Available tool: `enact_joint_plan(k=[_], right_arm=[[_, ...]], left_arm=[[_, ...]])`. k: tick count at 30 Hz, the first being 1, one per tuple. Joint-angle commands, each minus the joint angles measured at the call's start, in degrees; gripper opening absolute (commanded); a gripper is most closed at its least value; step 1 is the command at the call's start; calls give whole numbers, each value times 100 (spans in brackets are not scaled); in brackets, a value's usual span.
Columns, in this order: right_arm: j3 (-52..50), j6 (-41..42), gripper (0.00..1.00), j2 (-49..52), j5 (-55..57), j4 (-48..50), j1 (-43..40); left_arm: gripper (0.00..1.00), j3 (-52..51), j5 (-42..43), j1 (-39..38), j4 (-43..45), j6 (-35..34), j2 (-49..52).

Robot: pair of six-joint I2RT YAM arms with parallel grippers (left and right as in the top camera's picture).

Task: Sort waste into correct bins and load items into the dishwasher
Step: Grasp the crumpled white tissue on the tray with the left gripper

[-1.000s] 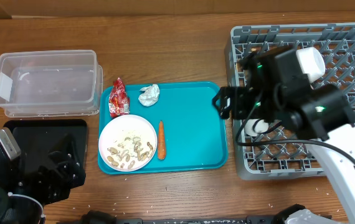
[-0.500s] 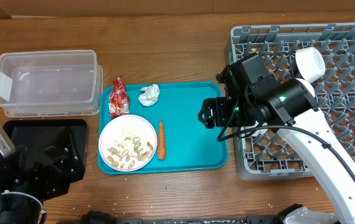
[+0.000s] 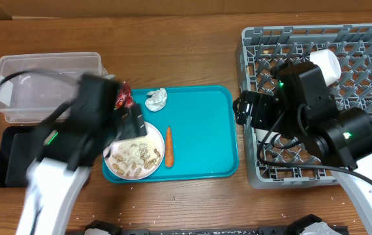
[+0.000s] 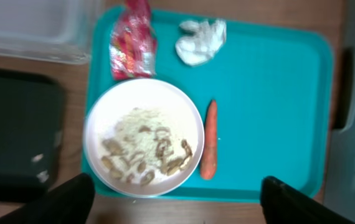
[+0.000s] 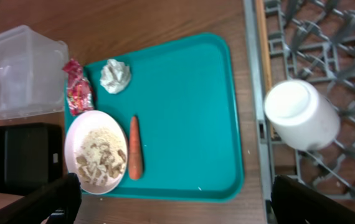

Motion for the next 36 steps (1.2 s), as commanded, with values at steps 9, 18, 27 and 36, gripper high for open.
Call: enact_joint_plan(k=[9, 18, 27, 36], right_arm=[[28, 101, 100, 9, 140, -516, -4], [28, 96, 100, 9, 140, -584, -4], [28, 79, 100, 9, 157, -603, -4], [28, 81, 100, 9, 157, -645, -4]], left_arm=[[78, -310, 249, -238, 1803, 824, 2850], [61, -310, -280, -343, 2916, 946, 4129], [4, 168, -540, -337, 2643, 944, 3998], [74, 802, -931, -291, 2374, 949, 3869]])
